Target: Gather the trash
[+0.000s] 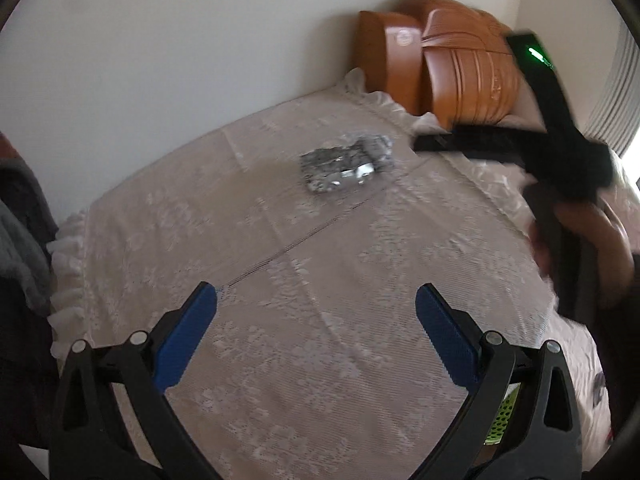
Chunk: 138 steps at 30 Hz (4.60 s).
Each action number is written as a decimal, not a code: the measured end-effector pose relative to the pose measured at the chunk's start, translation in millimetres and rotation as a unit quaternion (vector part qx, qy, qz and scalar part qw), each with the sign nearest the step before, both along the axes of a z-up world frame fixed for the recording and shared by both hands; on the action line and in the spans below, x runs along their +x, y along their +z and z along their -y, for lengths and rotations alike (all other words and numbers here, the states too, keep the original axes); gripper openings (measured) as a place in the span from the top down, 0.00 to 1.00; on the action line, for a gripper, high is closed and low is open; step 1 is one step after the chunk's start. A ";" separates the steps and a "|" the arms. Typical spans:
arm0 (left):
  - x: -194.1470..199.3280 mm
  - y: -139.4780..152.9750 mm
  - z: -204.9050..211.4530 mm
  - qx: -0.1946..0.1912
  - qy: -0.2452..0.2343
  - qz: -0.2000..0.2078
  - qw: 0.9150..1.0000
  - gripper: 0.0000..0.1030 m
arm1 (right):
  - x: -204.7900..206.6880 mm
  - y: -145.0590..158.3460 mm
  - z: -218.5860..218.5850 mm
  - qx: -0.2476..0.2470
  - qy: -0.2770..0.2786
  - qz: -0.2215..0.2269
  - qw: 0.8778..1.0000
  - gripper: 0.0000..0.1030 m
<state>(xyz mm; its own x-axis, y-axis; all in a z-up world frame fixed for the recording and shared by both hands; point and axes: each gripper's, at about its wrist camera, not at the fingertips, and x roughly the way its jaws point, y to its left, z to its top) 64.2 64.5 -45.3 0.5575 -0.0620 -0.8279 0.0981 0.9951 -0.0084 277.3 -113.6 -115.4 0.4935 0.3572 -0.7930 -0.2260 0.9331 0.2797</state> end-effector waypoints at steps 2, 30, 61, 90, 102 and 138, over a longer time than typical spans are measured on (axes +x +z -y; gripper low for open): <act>7.7 -5.7 -5.0 -0.004 0.004 -0.006 1.000 0.07 | 19.0 -8.6 -10.9 -0.011 -0.003 -0.006 1.000 0.02; 105.7 -44.6 -0.3 0.018 -0.155 0.008 0.988 0.07 | 43.7 -37.6 36.3 0.083 -0.071 -0.069 0.992 0.53; 209.0 -104.3 33.6 -0.003 -0.372 -0.059 0.926 0.34 | -104.5 7.6 46.3 0.054 -0.181 -0.067 0.980 0.53; -73.5 -23.7 208.3 -0.103 -0.309 -0.056 0.944 0.36 | -347.9 -9.1 254.4 0.019 -0.281 -0.067 0.957 0.53; -128.5 -39.6 310.1 -0.050 -0.411 -0.079 0.907 0.36 | -373.4 -102.0 294.4 -0.027 -0.310 -0.124 0.942 0.52; -141.7 -56.2 361.2 -0.013 -0.421 -0.091 0.902 0.10 | -437.5 -41.6 355.6 -0.082 -0.427 -0.096 0.896 0.05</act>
